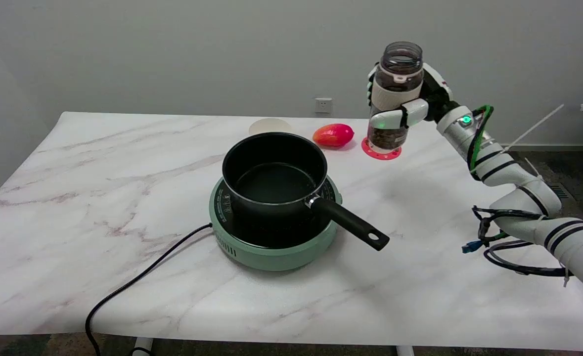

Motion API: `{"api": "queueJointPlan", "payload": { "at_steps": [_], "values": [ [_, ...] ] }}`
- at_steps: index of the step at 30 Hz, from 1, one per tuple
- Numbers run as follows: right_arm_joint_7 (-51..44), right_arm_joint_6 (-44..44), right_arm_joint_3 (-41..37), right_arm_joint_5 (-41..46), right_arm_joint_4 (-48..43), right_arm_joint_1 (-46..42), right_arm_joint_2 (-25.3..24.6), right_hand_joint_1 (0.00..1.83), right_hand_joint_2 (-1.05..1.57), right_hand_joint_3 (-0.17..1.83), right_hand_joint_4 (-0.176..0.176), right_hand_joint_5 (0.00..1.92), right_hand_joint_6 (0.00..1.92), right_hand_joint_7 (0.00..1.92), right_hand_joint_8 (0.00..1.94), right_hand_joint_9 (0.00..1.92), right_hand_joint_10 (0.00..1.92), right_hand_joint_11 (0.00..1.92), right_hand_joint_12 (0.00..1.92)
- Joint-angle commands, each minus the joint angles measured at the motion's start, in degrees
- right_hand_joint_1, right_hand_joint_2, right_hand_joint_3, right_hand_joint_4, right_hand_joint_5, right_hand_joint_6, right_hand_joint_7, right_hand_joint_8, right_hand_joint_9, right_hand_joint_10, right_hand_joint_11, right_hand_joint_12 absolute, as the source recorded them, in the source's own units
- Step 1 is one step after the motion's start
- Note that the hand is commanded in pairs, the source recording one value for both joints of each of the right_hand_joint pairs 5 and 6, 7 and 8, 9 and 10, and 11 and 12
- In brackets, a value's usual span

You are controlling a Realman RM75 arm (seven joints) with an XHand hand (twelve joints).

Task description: Pour the contents of the bottle into the soup pot.

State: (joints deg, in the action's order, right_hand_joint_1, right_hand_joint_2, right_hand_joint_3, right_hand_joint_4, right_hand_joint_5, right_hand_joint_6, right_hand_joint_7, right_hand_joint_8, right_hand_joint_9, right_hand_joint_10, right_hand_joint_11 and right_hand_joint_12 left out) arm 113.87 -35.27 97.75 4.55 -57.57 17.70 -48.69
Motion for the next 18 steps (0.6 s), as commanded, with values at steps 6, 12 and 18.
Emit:
{"api": "queueJointPlan", "payload": {
  "at_steps": [6,12,18],
  "values": [
    [-0.4,18.1,6.8,-22.3,-19.8,7.2,4.8,1.48,1.15,0.39,0.000,1.92,1.92,1.87,1.87,1.44,1.44,1.20,1.20],
    [-1.8,21.1,9.4,-28.3,-23.2,9.7,5.3,1.49,1.13,0.40,0.000,1.92,1.92,1.86,1.86,1.43,1.43,1.19,1.19],
    [-5.3,23.7,10.0,-34.5,-27.6,9.8,5.3,1.51,1.07,0.42,0.000,1.92,1.92,1.85,1.85,1.41,1.41,1.17,1.17]
  ]
}}
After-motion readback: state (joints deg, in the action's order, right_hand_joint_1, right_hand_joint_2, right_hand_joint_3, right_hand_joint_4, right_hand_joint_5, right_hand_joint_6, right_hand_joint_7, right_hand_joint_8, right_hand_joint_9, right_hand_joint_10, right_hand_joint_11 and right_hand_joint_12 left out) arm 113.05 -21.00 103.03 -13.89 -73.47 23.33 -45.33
